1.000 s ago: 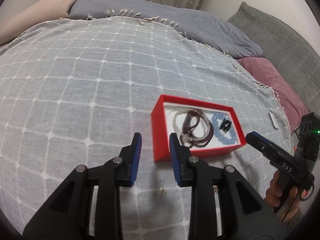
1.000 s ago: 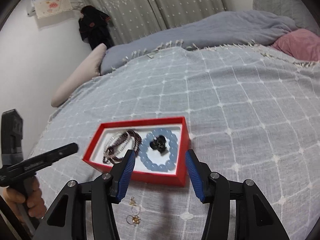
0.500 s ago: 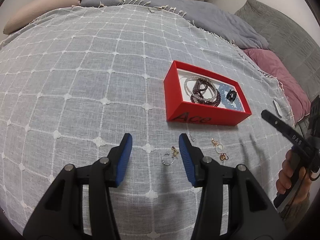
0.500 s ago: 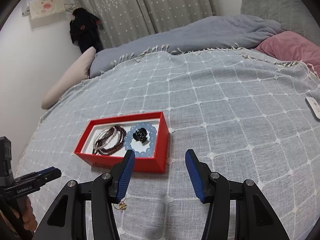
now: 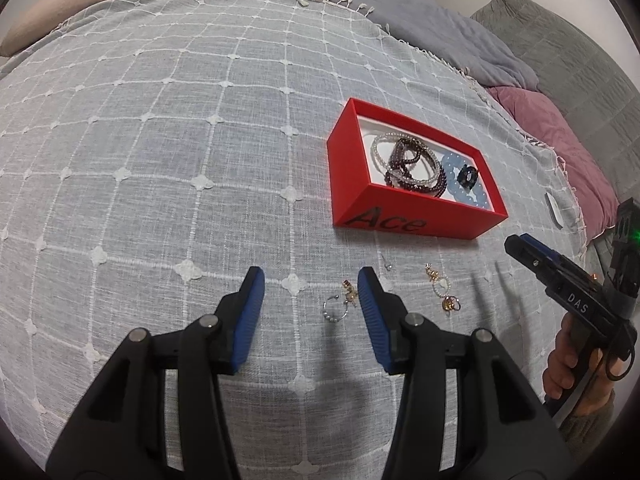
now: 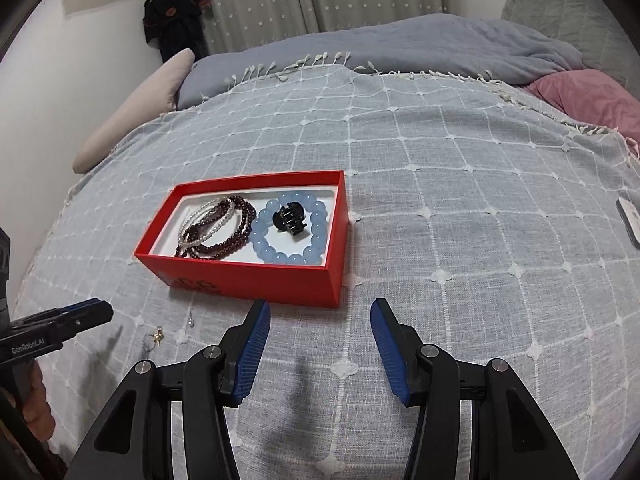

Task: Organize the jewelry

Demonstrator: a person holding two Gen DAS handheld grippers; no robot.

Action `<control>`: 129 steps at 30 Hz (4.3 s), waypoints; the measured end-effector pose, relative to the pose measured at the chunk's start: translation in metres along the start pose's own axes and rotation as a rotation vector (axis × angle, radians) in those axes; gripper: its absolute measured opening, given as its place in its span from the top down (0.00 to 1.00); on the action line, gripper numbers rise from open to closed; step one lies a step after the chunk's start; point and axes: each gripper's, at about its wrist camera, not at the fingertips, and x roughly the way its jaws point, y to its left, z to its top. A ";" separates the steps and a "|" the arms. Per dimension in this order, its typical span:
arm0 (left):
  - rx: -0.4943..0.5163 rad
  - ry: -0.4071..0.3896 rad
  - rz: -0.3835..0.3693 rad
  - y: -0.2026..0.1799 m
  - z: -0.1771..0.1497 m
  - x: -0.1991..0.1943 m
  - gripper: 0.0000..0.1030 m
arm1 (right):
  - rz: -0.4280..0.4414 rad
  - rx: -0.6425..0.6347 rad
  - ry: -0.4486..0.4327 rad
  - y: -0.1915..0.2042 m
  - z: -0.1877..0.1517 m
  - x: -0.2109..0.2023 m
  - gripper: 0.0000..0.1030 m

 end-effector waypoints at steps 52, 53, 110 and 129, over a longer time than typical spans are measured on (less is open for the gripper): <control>0.353 0.076 0.159 -0.054 -0.028 0.038 0.82 | 0.072 -0.268 0.043 0.052 -0.023 0.012 0.62; 0.349 0.076 0.157 -0.053 -0.028 0.038 0.83 | 0.078 -0.259 0.046 0.051 -0.023 0.012 0.62; 0.281 0.109 0.076 -0.047 -0.022 0.042 0.73 | 0.220 -0.152 0.154 0.049 -0.020 0.034 0.81; 0.195 0.108 -0.007 -0.026 -0.013 0.029 0.94 | 0.167 -0.259 0.151 0.062 -0.030 0.029 0.96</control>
